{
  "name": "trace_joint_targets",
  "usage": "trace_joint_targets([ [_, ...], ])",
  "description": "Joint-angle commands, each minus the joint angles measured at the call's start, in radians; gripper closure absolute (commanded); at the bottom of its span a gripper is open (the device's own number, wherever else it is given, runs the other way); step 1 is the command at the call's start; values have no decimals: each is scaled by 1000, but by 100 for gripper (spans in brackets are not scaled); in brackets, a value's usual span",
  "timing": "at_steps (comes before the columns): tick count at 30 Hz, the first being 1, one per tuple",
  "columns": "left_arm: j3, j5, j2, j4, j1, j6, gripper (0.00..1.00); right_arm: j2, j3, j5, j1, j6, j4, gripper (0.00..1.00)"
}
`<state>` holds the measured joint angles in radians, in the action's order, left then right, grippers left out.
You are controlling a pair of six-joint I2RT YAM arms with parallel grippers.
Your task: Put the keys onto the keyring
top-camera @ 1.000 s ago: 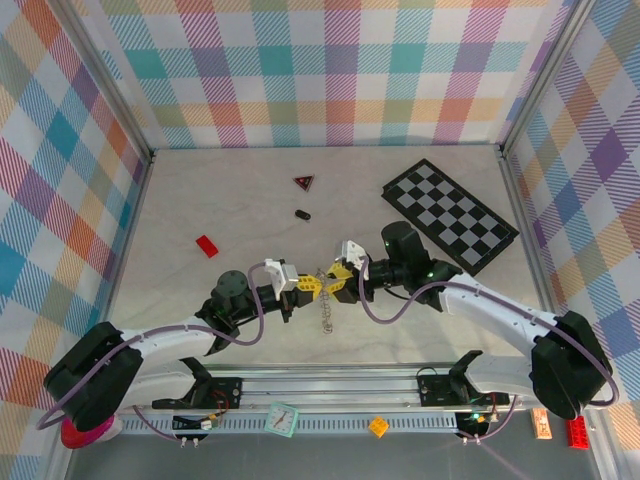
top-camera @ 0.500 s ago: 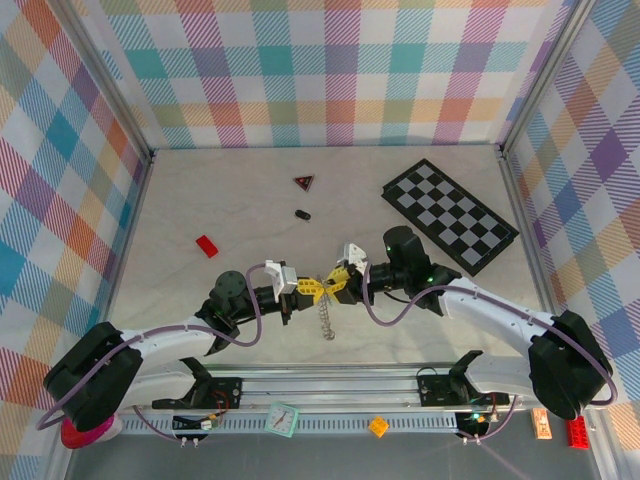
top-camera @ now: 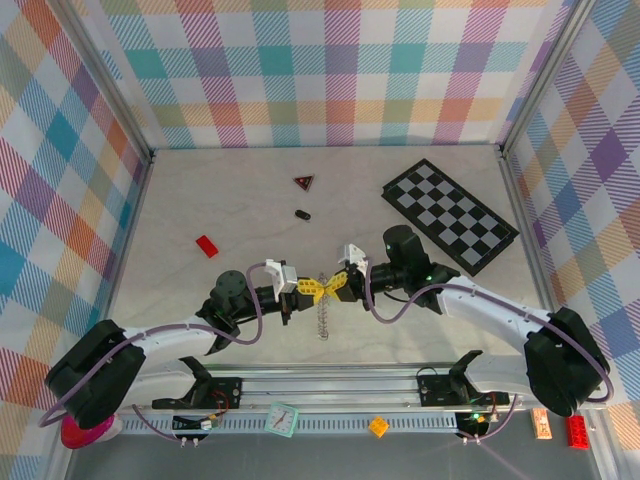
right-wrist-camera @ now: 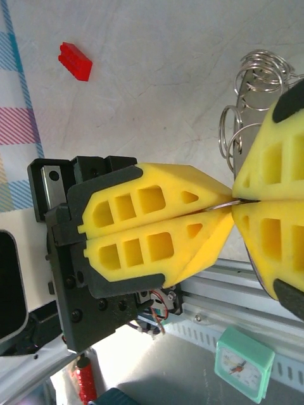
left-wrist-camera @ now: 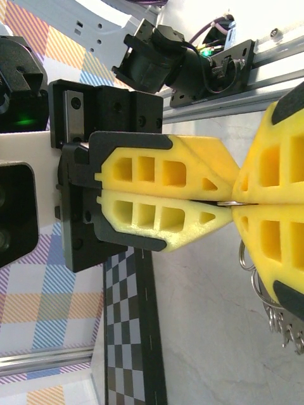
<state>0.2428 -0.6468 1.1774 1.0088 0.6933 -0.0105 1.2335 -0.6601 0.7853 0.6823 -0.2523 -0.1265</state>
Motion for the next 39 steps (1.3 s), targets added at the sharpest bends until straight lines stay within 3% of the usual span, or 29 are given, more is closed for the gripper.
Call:
trace_joint_targets([
  [1,30,-16,4,107,-8,26,100,4,-34,50,10,-24,22,100],
  [2,35,-1,-1,78,-8,26,100,-5,-42,46,10,-36,47,100],
  [6,72,34,-64,-146,3,-49,82,-30,-91,-17,19,-100,190,100],
  [9,130,59,-110,-398,43,-176,81,-23,-142,-81,45,-151,325,100],
  [23,180,71,-155,-655,51,-296,70,-12,-217,-183,100,-259,477,100],
  [29,201,41,-128,-671,52,-306,72,16,-248,-199,126,-271,498,100],
  [39,224,-8,-91,-672,52,-339,100,50,-271,-205,149,-278,527,100],
])
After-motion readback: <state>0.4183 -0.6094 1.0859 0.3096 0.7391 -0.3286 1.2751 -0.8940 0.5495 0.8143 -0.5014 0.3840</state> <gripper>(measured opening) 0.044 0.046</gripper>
